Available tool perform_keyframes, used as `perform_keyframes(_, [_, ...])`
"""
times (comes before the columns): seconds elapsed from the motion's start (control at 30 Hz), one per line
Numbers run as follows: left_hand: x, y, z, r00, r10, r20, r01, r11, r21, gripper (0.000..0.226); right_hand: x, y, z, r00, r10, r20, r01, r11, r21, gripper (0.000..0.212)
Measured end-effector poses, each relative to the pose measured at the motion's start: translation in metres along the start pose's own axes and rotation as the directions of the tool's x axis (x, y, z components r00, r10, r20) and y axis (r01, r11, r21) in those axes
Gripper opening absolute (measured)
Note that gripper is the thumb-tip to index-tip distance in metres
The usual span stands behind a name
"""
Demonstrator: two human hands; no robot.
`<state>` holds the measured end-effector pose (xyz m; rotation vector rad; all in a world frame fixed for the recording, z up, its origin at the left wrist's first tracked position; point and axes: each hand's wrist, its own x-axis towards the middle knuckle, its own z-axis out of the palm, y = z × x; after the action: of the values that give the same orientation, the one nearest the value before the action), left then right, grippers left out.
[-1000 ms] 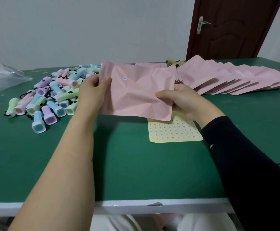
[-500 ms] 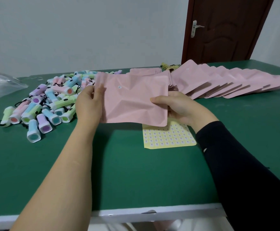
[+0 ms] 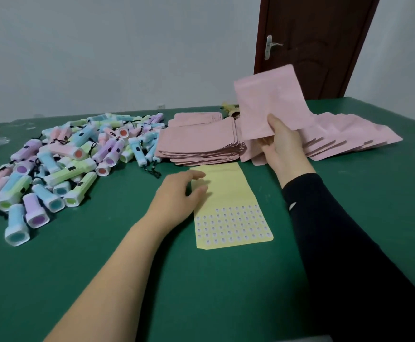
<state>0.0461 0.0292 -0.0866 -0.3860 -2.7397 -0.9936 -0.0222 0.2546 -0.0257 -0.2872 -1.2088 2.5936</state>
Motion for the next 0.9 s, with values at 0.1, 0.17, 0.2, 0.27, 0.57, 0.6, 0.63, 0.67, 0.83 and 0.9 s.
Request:
perform_keyframes(0.1, [0.0,0.0,0.002,1.0,0.007,0.023,-0.008,0.999,0.047,0.034,0.017,0.006,0.007,1.0,-0.015,0.005,0.015,0.998,-0.054,0.01])
perform_keyframes(0.17, [-0.001,-0.001,0.003,1.0,0.002,0.007,-0.002,0.998,0.059,0.033,0.028,0.014,0.009,1.0,0.02,-0.02,-0.022,0.996,-0.09,0.025])
perform_keyframes(0.2, [-0.002,-0.002,0.004,1.0,0.0,0.001,0.0,0.998,0.063,0.033,0.033,0.017,0.008,0.999,0.031,-0.033,-0.034,0.995,-0.091,0.028])
perform_keyframes(0.27, [-0.002,-0.002,0.005,1.0,-0.006,0.002,0.006,0.997,0.076,0.033,0.045,0.022,0.006,0.999,0.04,-0.026,-0.042,0.996,-0.073,0.017])
perform_keyframes(0.57, [-0.001,-0.003,0.008,1.0,0.004,0.023,-0.008,0.987,0.164,0.027,0.065,0.025,-0.002,0.997,0.002,-0.079,-0.019,0.975,-0.22,0.045])
perform_keyframes(0.6, [-0.001,-0.003,0.008,1.0,0.003,0.026,-0.007,0.986,0.165,0.027,0.066,0.025,-0.002,0.996,-0.008,-0.094,-0.014,0.973,-0.23,0.048])
perform_keyframes(0.63, [0.0,-0.004,0.008,1.0,0.001,0.031,-0.006,0.986,0.166,0.027,0.067,0.026,-0.002,0.994,-0.02,-0.104,-0.005,0.972,-0.237,0.047])
perform_keyframes(0.67, [0.0,-0.004,0.008,0.999,0.0,0.036,-0.006,0.986,0.166,0.027,0.068,0.026,-0.002,0.993,-0.032,-0.112,0.004,0.97,-0.241,0.045])
perform_keyframes(0.83, [0.0,-0.006,0.008,0.999,-0.003,0.045,-0.005,0.987,0.163,0.027,0.069,0.027,-0.005,0.98,-0.114,-0.163,0.071,0.967,-0.245,0.028])
perform_keyframes(0.9, [0.0,-0.006,0.007,0.999,-0.008,0.047,0.0,0.986,0.164,0.027,0.067,0.026,-0.006,0.97,-0.175,-0.168,0.117,0.944,-0.31,0.021])
